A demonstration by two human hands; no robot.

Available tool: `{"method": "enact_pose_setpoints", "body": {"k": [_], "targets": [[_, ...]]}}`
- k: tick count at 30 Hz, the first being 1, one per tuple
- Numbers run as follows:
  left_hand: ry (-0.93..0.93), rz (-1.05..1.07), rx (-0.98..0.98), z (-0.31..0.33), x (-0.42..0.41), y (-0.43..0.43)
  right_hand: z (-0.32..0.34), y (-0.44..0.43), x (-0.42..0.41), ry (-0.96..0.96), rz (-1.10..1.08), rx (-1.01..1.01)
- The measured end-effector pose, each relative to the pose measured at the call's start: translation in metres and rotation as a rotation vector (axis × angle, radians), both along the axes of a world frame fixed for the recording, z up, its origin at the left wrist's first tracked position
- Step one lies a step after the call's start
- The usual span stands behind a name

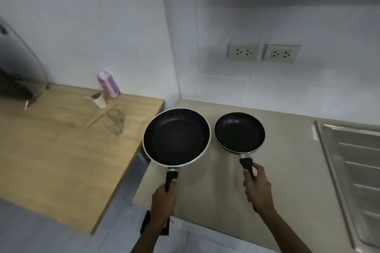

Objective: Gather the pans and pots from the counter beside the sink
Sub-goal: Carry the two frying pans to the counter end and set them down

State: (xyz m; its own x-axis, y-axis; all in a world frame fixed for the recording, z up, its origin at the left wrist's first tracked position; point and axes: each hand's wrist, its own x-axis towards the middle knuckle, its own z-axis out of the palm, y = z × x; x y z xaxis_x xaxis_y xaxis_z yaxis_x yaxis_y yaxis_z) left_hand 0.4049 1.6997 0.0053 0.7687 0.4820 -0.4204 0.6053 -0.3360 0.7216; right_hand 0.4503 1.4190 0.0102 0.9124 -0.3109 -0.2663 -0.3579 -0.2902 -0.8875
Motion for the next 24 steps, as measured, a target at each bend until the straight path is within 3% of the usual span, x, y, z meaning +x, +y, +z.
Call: {"method": "enact_pose_setpoints", "body": {"k": [14,24], "targets": [[-0.034,-0.282,-0.02,-0.022,0.156,0.099,-0.014,0.095,0.072,0.085,-0.288,0.011],[0.003,-0.312,-0.067,-0.035,0.188,0.116,-0.027,0.122,0.102,0.087,-0.356,0.035]]}}
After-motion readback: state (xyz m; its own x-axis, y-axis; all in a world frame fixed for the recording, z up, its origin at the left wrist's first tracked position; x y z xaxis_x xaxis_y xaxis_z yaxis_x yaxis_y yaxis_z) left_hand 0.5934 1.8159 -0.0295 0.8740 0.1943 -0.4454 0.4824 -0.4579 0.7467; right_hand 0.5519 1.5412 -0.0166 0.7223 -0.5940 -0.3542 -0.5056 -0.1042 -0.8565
